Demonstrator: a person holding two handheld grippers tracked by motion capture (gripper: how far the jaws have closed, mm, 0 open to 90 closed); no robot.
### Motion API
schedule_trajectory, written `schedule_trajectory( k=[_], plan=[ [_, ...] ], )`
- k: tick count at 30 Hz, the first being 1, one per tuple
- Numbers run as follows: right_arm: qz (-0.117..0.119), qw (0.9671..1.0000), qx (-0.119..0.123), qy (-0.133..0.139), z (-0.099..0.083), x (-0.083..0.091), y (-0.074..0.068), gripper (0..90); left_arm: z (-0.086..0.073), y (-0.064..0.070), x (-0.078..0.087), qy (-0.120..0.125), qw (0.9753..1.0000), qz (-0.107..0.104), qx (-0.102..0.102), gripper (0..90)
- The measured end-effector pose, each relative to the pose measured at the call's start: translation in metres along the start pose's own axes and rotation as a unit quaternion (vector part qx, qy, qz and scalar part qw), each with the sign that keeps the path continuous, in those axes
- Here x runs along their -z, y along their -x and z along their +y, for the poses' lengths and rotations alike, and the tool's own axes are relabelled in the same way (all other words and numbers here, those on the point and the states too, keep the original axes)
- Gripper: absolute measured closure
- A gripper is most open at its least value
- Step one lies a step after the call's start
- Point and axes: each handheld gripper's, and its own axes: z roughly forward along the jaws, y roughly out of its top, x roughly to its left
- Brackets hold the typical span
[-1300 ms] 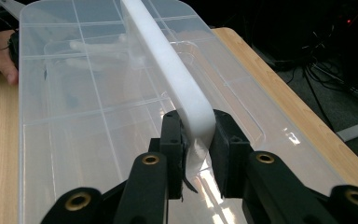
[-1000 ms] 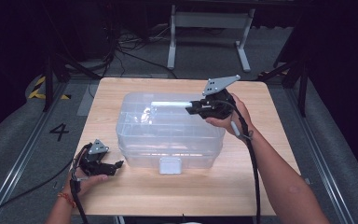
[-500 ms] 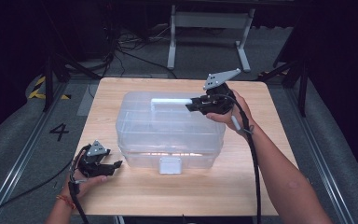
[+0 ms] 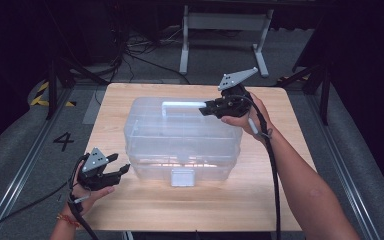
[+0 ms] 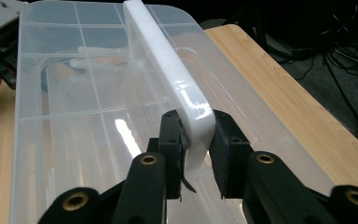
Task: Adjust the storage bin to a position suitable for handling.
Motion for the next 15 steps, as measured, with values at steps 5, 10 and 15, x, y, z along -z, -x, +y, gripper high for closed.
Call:
schedule_trajectory(
  k=[5,10,15],
  plan=[
    [-0.002,1.0,-0.003,0.001,0.001,0.0,0.001,75.7,0.004,0.004,0.011,0.003,0.9999,0.004,-0.012,46.2],
    [0.0,1.0,-0.004,0.004,0.001,0.0,0.002,75.7,0.008,0.001,0.022,0.036,0.9993,-0.008,0.003,51.8],
    [-0.001,1.0,-0.004,0.004,0.001,0.0,0.002,75.6,0.016,0.008,0.023,0.046,0.9988,-0.014,0.0,56.0]
  ],
)
